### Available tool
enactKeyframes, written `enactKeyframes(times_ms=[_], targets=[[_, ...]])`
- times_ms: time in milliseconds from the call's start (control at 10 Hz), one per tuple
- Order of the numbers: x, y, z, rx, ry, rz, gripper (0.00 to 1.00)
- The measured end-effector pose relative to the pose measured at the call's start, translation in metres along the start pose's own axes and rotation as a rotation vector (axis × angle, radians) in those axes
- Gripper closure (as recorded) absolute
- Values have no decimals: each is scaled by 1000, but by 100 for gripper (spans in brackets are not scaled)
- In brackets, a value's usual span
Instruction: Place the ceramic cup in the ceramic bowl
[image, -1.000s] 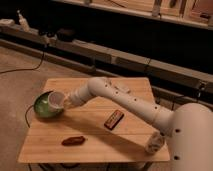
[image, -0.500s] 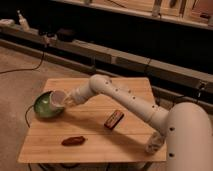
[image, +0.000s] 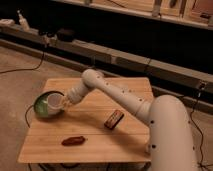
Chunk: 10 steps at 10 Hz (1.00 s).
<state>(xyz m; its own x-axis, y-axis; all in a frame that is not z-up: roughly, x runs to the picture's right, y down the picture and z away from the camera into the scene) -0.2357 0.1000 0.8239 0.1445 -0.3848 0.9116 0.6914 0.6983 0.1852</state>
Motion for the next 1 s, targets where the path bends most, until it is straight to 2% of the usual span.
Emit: enactKeyframes(times_ms=[200, 300, 400, 500, 600, 700, 1000], targets=[[0, -7, 8, -52, -36, -17, 64], [2, -12, 11, -65, -43, -21, 54], [6, -19, 12, -70, -46, -24, 41], [7, -21, 13, -74, -48, -26, 36], [8, -27, 13, -76, -50, -34, 25], [9, -32, 14, -78, -50, -42, 20], [14, -40, 11, -71, -31, -51, 20]])
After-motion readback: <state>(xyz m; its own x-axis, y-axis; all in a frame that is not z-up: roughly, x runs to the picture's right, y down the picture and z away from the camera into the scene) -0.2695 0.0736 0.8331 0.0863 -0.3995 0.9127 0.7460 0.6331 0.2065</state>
